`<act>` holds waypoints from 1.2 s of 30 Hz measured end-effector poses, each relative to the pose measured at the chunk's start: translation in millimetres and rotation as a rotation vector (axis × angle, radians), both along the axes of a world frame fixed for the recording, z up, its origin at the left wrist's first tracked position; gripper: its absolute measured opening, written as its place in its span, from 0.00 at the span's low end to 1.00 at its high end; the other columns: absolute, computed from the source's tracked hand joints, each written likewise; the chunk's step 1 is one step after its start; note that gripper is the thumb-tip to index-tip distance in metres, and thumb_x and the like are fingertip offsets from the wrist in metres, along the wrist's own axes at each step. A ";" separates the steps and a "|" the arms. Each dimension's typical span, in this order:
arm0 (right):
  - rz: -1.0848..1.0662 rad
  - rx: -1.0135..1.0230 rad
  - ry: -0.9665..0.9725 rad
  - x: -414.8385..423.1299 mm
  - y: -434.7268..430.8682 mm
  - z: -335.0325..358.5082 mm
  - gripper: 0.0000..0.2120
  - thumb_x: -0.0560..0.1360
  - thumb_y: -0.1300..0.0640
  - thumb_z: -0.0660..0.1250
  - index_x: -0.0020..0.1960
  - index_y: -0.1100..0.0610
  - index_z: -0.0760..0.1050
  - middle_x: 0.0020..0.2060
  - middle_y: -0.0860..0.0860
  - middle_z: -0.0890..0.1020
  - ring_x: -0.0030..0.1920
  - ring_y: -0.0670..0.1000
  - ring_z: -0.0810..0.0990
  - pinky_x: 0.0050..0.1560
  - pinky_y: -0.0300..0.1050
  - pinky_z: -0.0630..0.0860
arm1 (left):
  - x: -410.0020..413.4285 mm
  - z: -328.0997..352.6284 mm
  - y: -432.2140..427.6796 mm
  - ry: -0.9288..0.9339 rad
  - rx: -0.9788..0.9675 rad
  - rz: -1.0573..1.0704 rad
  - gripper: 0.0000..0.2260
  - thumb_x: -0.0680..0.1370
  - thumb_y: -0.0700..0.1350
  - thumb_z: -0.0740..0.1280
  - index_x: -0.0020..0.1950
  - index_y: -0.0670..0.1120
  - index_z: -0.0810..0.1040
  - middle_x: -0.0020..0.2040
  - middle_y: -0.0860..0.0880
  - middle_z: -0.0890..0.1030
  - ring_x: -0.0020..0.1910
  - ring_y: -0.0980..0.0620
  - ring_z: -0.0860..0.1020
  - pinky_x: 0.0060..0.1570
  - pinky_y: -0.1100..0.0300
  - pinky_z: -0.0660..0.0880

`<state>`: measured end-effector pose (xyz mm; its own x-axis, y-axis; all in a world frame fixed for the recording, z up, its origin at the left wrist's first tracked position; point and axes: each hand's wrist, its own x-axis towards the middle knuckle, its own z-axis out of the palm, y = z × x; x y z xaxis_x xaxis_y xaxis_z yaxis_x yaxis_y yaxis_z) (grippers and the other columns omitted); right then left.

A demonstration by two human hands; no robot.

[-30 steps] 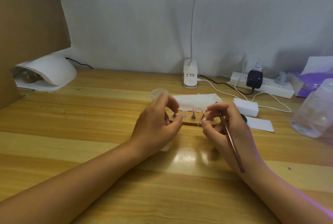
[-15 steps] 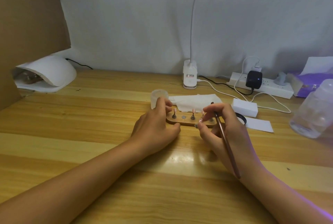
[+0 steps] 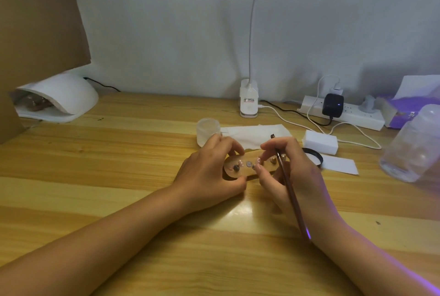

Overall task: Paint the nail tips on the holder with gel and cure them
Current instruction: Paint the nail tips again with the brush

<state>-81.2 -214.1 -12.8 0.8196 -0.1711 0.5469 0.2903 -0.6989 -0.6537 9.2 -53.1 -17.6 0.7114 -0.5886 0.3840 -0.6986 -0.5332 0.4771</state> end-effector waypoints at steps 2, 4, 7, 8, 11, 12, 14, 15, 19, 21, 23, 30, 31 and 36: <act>0.001 -0.011 0.000 0.3 -0.6 -1.0 0.18 0.74 0.60 0.72 0.58 0.49 0.69 0.45 0.43 0.78 0.36 0.42 0.76 0.37 0.44 0.77 | -1.9 0.0 -0.4 -0.026 -0.009 -0.021 0.19 0.70 0.56 0.73 0.58 0.57 0.73 0.52 0.60 0.71 0.40 0.70 0.72 0.35 0.70 0.64; 0.000 -0.012 0.008 0.5 -0.9 -1.5 0.18 0.74 0.59 0.72 0.58 0.47 0.69 0.45 0.42 0.78 0.35 0.42 0.77 0.37 0.44 0.77 | -3.4 0.2 -0.4 -0.037 -0.020 -0.032 0.18 0.70 0.55 0.73 0.58 0.57 0.73 0.52 0.60 0.71 0.38 0.68 0.72 0.35 0.68 0.66; -0.002 -0.011 0.011 1.2 -1.4 -2.1 0.18 0.74 0.59 0.72 0.57 0.47 0.69 0.45 0.42 0.79 0.36 0.42 0.77 0.36 0.41 0.76 | -3.8 0.6 -0.1 -0.056 -0.033 -0.042 0.17 0.70 0.55 0.72 0.57 0.57 0.74 0.52 0.60 0.71 0.37 0.66 0.73 0.35 0.67 0.68; -0.002 -0.012 0.003 1.2 -1.8 -2.3 0.17 0.74 0.59 0.72 0.57 0.47 0.69 0.45 0.42 0.79 0.36 0.41 0.77 0.36 0.40 0.76 | -4.1 0.8 -0.3 -0.066 -0.031 -0.046 0.17 0.71 0.55 0.72 0.57 0.57 0.74 0.52 0.60 0.71 0.37 0.66 0.72 0.35 0.67 0.68; -0.001 -0.021 -0.011 1.1 -1.9 -3.0 0.18 0.73 0.60 0.72 0.56 0.47 0.69 0.45 0.41 0.78 0.36 0.42 0.77 0.36 0.38 0.75 | -5.3 0.4 -0.6 -0.111 -0.017 -0.046 0.17 0.71 0.55 0.71 0.58 0.57 0.73 0.52 0.59 0.71 0.35 0.66 0.71 0.33 0.65 0.69; -0.003 -0.026 -0.012 1.1 -1.9 -3.4 0.18 0.73 0.60 0.73 0.56 0.46 0.69 0.45 0.41 0.78 0.36 0.43 0.78 0.36 0.39 0.75 | -5.6 0.2 -0.7 -0.118 -0.014 -0.044 0.17 0.71 0.55 0.71 0.58 0.57 0.73 0.52 0.59 0.71 0.34 0.66 0.70 0.33 0.64 0.69; -0.005 -0.036 -0.017 1.5 -2.1 -3.7 0.19 0.73 0.60 0.73 0.56 0.46 0.69 0.45 0.41 0.78 0.36 0.43 0.78 0.36 0.41 0.76 | -5.5 0.2 -0.8 -0.123 -0.008 -0.045 0.17 0.71 0.55 0.70 0.58 0.57 0.73 0.52 0.59 0.71 0.34 0.65 0.70 0.33 0.63 0.69; -0.004 -0.040 -0.017 1.8 -2.3 -4.0 0.19 0.73 0.59 0.73 0.56 0.46 0.69 0.45 0.40 0.78 0.36 0.43 0.78 0.36 0.41 0.76 | -5.0 0.1 -1.0 -0.122 -0.003 -0.051 0.17 0.71 0.55 0.70 0.59 0.56 0.73 0.53 0.59 0.70 0.35 0.64 0.70 0.34 0.64 0.69; -0.010 -0.053 -0.020 2.6 -2.9 -5.0 0.20 0.73 0.59 0.73 0.57 0.44 0.68 0.46 0.40 0.78 0.36 0.43 0.78 0.35 0.39 0.75 | -3.6 -0.5 -0.7 -0.122 0.007 -0.056 0.17 0.72 0.56 0.70 0.59 0.57 0.73 0.53 0.59 0.71 0.38 0.61 0.71 0.34 0.67 0.68; -0.010 -0.053 -0.017 2.8 -3.2 -5.2 0.20 0.73 0.58 0.73 0.57 0.44 0.68 0.46 0.40 0.78 0.36 0.44 0.78 0.35 0.39 0.75 | -4.3 -0.7 -0.4 -0.122 0.006 -0.054 0.17 0.72 0.56 0.70 0.59 0.57 0.73 0.53 0.59 0.70 0.36 0.64 0.71 0.33 0.68 0.65; -0.008 -0.052 -0.010 2.9 -3.2 -5.3 0.19 0.73 0.58 0.73 0.57 0.44 0.68 0.46 0.40 0.79 0.36 0.44 0.78 0.35 0.38 0.75 | -5.0 -0.8 0.0 -0.120 0.004 -0.052 0.17 0.72 0.56 0.70 0.59 0.57 0.73 0.53 0.59 0.70 0.35 0.66 0.71 0.34 0.66 0.66; -0.039 -0.044 -0.031 0.7 -2.7 -5.4 0.18 0.74 0.58 0.71 0.58 0.46 0.68 0.49 0.42 0.79 0.35 0.42 0.78 0.36 0.38 0.75 | -2.8 -0.5 0.2 -0.120 0.019 -0.032 0.20 0.71 0.57 0.71 0.61 0.57 0.73 0.55 0.60 0.70 0.39 0.61 0.71 0.36 0.63 0.71; -0.054 -0.058 -0.034 0.5 -3.6 -6.2 0.18 0.74 0.58 0.71 0.59 0.47 0.69 0.50 0.42 0.78 0.35 0.42 0.78 0.37 0.38 0.76 | -2.4 -0.7 0.2 -0.120 0.016 -0.024 0.20 0.71 0.57 0.71 0.61 0.57 0.73 0.55 0.60 0.71 0.41 0.61 0.71 0.38 0.62 0.72; -0.149 -0.088 0.000 3.5 -6.8 -11.0 0.18 0.75 0.60 0.70 0.61 0.47 0.70 0.52 0.40 0.79 0.39 0.41 0.77 0.43 0.44 0.78 | -0.1 -1.3 0.9 -0.088 -0.014 -0.006 0.20 0.71 0.56 0.71 0.60 0.57 0.70 0.54 0.61 0.73 0.38 0.65 0.72 0.36 0.64 0.69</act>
<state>-77.8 -220.9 -23.8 0.7886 -0.2423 0.5651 0.1794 -0.7884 -0.5884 9.1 -52.1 -18.9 0.6713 -0.5867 0.4528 -0.7411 -0.5230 0.4211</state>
